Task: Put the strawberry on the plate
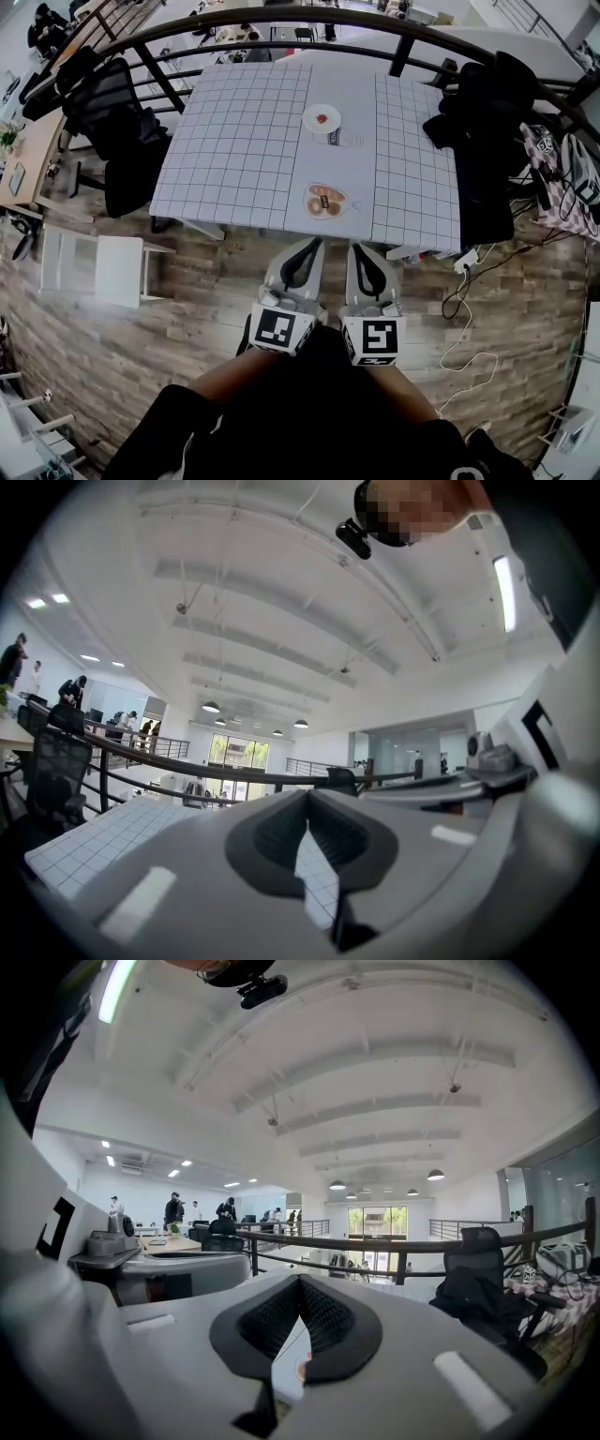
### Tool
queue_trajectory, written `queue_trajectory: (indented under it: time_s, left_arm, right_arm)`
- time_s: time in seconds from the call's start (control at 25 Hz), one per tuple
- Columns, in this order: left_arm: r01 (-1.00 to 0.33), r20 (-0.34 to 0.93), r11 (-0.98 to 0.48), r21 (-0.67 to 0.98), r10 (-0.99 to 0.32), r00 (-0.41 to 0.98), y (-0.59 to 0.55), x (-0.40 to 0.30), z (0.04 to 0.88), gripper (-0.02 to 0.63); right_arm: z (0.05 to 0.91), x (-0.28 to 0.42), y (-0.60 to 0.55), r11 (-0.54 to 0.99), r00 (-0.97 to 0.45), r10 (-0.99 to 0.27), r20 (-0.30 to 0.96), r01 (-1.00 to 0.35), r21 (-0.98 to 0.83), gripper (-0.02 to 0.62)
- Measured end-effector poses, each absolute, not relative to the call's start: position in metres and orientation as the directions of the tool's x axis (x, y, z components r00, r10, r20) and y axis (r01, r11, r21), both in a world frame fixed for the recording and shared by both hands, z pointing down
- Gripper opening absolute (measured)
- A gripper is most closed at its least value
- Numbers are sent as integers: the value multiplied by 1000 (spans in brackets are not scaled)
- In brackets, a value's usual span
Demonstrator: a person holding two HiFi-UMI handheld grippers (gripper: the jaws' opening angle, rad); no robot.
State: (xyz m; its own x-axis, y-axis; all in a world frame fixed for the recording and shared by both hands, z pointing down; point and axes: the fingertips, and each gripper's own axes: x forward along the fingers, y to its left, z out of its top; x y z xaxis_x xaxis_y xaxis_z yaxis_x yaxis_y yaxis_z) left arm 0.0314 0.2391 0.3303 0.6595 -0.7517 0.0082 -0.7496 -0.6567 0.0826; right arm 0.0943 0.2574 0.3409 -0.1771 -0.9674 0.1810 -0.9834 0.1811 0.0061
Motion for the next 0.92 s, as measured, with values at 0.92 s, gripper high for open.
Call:
queue_trajectory:
  time_s: [0.92]
  left_arm:
    - [-727, 14, -683, 73, -728, 685, 268, 57, 336, 8]
  right_arm:
    - [351, 102, 271, 215, -208, -964, 163, -976, 27, -3]
